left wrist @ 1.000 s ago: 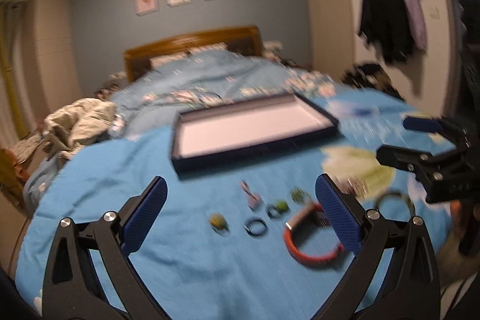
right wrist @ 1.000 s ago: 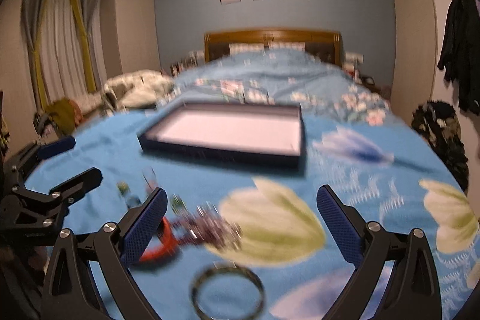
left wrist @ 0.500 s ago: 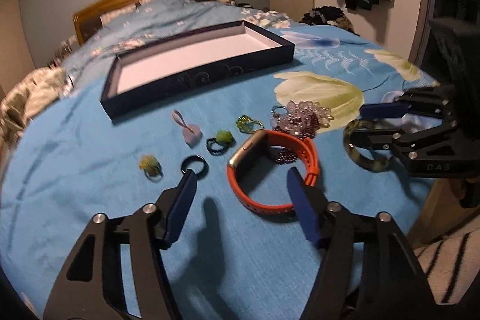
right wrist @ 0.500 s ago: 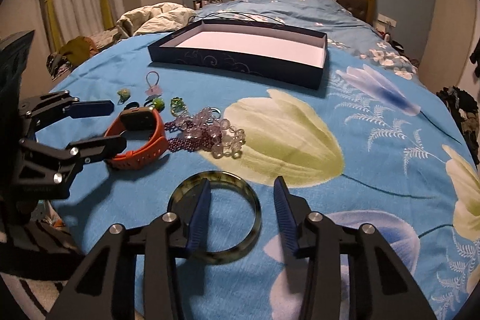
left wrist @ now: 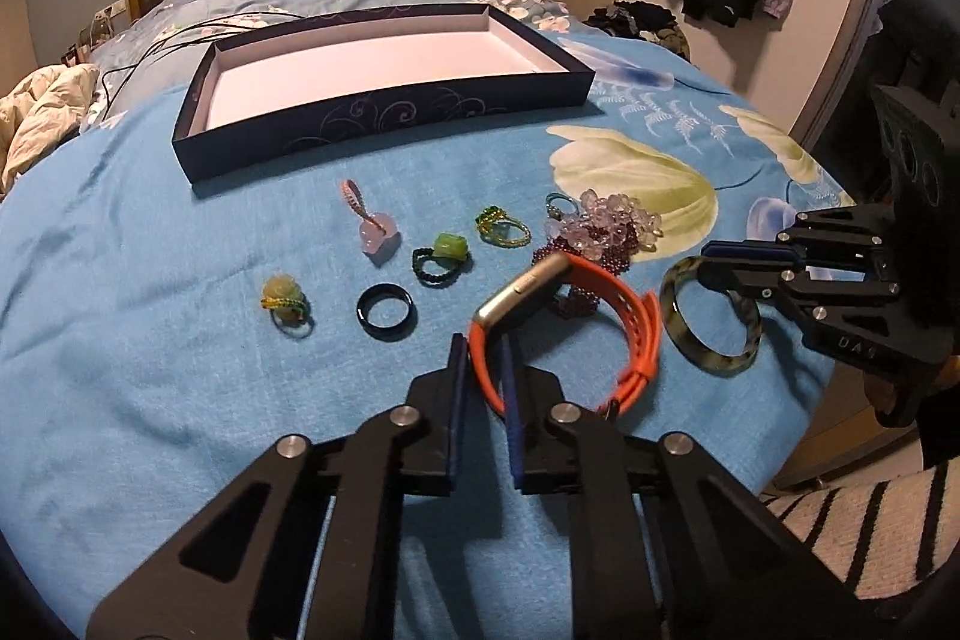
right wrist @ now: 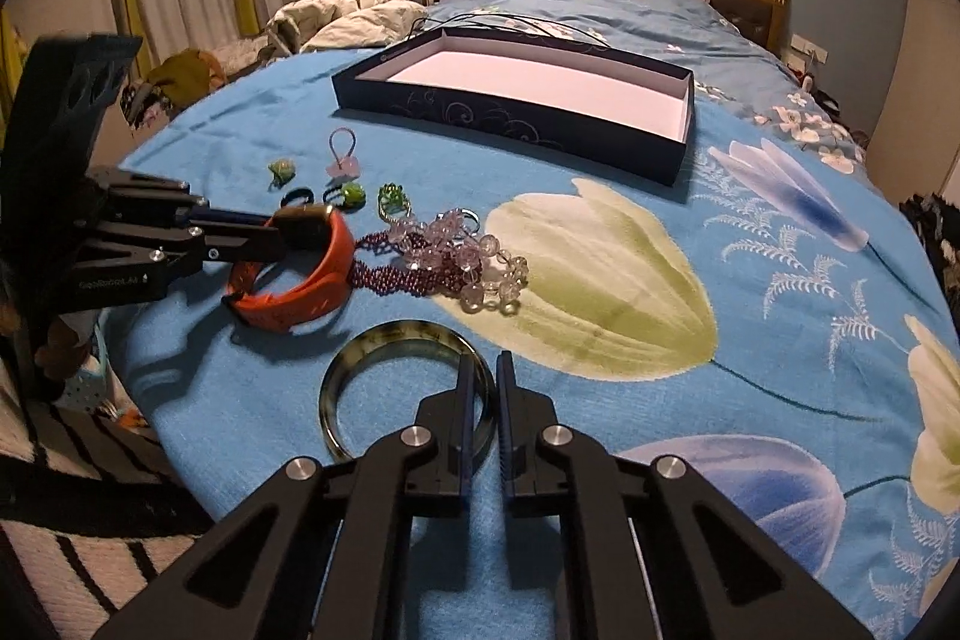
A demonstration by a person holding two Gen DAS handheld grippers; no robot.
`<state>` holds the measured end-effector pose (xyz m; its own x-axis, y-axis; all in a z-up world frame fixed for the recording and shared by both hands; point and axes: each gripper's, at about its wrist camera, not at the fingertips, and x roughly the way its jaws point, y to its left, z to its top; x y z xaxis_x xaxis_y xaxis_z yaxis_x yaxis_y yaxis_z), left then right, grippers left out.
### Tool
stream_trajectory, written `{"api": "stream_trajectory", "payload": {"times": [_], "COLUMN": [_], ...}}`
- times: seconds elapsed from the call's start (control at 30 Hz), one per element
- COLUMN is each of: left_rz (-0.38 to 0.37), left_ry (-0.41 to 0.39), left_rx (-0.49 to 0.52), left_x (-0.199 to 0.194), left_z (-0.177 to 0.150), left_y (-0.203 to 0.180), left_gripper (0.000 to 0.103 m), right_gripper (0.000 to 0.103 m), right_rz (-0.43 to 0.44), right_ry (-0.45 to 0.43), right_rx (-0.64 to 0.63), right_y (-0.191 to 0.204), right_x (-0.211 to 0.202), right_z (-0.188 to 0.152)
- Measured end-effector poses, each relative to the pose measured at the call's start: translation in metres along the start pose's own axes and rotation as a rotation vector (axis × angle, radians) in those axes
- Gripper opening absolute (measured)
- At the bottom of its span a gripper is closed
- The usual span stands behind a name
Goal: Organize jewelry
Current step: 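Grasp the tortoiseshell bangle with the right tool while the left tool grasps the orange watch band, then carry the bangle in the right tool while the left tool carries the watch into the white box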
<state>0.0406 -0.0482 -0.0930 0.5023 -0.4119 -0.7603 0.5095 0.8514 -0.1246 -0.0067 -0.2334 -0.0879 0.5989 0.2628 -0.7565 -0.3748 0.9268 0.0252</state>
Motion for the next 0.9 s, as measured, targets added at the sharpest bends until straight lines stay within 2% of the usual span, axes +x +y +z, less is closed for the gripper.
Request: {"api": "stream_trajectory", "payload": {"times": [0.23,0.3,0.53,0.73,0.83,0.9], "left_rz": [0.009,-0.002,0.027,0.088,0.095,0.107], "left_ry": [-0.005,-0.021,-0.087,-0.174,-0.211,-0.242], "left_rx": [0.009,0.003,0.006,0.038,0.038,0.042], "left_x": [-0.003,-0.009,-0.029,-0.040,-0.041,-0.041], "left_z": [0.004,0.007,0.022,0.052,0.071,0.090], "left_y": [0.000,0.003,0.014,0.028,0.038,0.046], "left_gripper": [0.009,0.010,0.010,0.010,0.001,0.001], "right_gripper": [0.005,0.005,0.005,0.005,0.005,0.005], "right_rz": [0.025,0.028,0.054,0.012,-0.016,-0.028], "right_ry": [-0.061,-0.075,-0.142,-0.200,-0.223,-0.236], "right_rx": [0.061,0.069,0.068,0.039,0.023,0.026], "right_y": [-0.006,-0.007,-0.011,-0.017,-0.022,-0.027], "right_x": [-0.010,-0.011,-0.018,-0.010,-0.002,0.003], "right_z": [0.008,0.013,0.037,0.072,0.093,0.106]}}
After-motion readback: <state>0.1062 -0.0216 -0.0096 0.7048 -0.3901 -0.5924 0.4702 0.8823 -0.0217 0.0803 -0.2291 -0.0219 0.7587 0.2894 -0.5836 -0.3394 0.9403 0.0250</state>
